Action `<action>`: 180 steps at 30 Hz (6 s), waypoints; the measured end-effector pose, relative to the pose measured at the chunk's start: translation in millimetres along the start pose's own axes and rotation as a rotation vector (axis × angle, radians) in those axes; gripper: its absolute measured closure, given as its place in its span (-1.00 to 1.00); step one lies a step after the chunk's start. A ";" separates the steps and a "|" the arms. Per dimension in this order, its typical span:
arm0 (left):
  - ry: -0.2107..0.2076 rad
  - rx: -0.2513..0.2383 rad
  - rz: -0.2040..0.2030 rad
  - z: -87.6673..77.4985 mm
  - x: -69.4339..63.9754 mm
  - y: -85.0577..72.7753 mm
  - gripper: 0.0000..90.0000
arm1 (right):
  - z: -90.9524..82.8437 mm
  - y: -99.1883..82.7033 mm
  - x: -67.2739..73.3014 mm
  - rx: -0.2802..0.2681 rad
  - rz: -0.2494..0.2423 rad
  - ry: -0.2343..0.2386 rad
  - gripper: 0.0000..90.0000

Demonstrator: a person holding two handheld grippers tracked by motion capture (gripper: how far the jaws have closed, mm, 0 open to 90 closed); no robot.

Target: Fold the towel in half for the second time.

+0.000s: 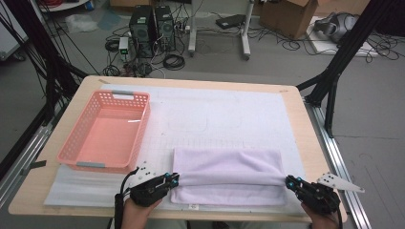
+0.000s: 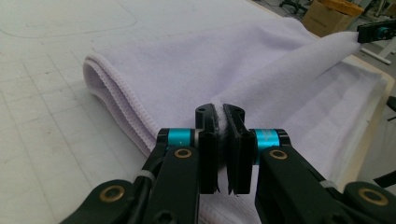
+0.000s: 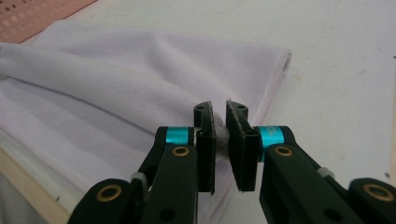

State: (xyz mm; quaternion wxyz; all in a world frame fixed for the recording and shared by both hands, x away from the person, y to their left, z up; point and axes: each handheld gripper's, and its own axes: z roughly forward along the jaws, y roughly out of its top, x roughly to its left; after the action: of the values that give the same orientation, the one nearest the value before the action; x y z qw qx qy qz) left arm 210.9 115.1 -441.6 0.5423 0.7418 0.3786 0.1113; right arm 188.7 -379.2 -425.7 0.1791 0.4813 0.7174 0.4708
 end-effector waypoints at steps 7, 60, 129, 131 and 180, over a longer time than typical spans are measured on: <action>-0.016 0.021 0.005 -15.5 -13.1 -12.3 0.87 | -17.4 -14.7 11.2 0.020 -0.021 0.011 0.82; 0.193 0.107 -0.083 62.6 68.2 36.2 -0.12 | 89.2 43.9 -37.7 0.107 -0.081 -0.050 0.00; 0.159 0.072 -0.126 110.5 103.9 88.6 0.24 | 134.2 93.1 -73.1 0.066 0.014 -0.159 0.07; 0.143 0.072 -0.124 105.2 99.7 86.2 0.24 | 126.0 90.9 -71.7 0.053 0.013 -0.144 0.06; 0.020 -0.045 0.019 44.9 44.3 38.8 -0.62 | 50.4 30.8 -12.2 -0.017 -0.176 -0.053 -0.52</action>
State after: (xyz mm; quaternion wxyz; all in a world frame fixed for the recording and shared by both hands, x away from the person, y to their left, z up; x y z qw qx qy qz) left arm 284.4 108.1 -435.4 0.5540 0.7316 0.3745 0.1325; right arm 246.3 -361.4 -426.8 0.2427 0.4270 0.7480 0.4464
